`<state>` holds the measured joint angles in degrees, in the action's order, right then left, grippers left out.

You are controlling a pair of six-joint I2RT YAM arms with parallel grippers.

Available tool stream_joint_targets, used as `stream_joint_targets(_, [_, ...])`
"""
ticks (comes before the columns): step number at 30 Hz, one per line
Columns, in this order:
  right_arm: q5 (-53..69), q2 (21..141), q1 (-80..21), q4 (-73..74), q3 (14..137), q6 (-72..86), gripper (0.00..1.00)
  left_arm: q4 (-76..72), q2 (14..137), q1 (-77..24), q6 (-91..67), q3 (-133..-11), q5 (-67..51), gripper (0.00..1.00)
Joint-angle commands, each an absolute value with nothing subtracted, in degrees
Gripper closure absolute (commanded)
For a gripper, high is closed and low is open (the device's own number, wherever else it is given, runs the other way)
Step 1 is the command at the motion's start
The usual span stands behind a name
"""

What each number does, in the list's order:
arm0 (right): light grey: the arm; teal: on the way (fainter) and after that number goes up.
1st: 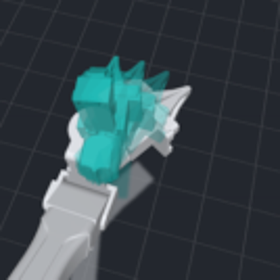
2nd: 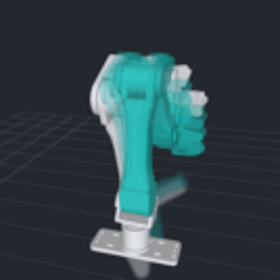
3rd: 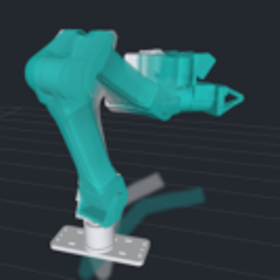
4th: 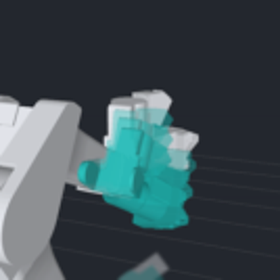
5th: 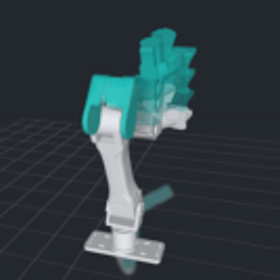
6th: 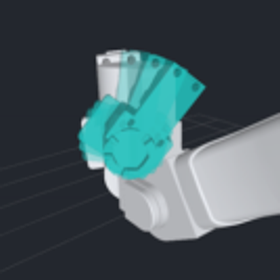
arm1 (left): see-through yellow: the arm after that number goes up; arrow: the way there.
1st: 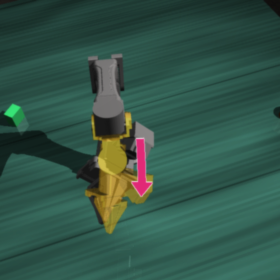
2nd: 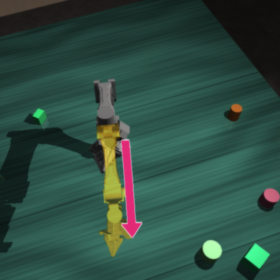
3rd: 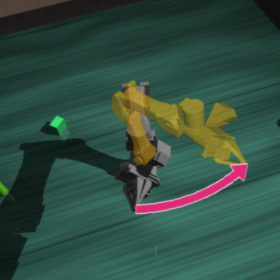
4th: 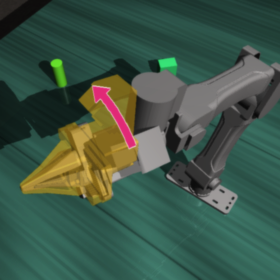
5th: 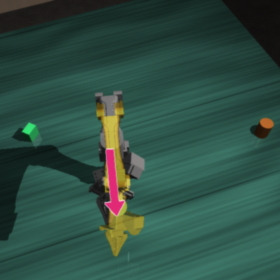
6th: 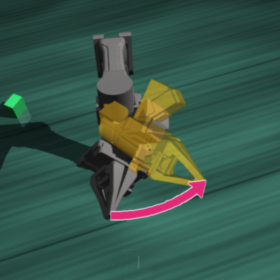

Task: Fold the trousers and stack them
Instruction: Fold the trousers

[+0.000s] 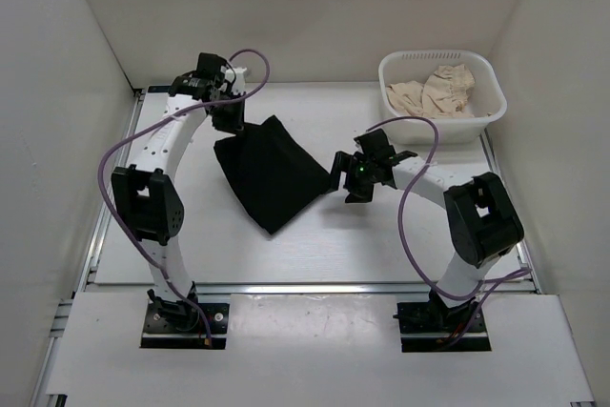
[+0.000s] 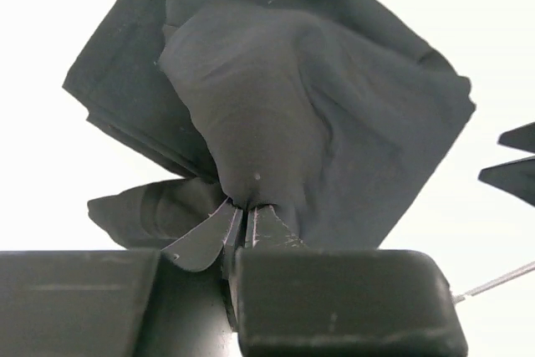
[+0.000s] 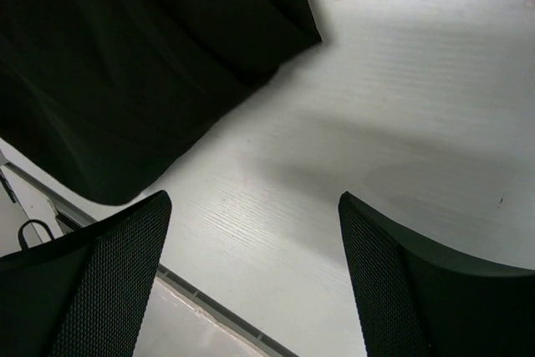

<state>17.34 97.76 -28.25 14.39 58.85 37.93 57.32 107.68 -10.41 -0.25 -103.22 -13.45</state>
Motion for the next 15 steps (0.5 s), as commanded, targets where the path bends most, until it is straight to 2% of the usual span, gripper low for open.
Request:
stream_joint_targets(1, [18.5, 99.4, -28.2, 13.4, 61.9, 37.6, 0.14, 58.5, 110.0, -11.1, 0.0, -108.7, -9.3, 0.86])
stream_joint_targets(7, [19.7, 101.3, -28.7, 8.9, 62.5, 40.7, 0.13, 58.5, 120.6, -10.5, 0.0, -112.7, -0.6, 0.86])
stream_joint_targets(9, [19.1, 103.3, -29.3, 8.9, 63.7, 43.1, 0.1, 57.2, 125.8, -9.8, 0.0, -114.2, 2.0, 0.8])
stream_joint_targets(12, [18.3, 105.8, -29.3, 6.2, 63.7, 48.9, 0.07, 56.7, 131.9, -8.3, 0.0, -119.2, 4.9, 0.47])
stream_joint_targets(15, [18.9, 107.3, -29.9, -1.3, 62.4, 54.9, 0.06, 56.2, 133.4, -7.6, 0.0, -120.8, 4.9, 0.26])
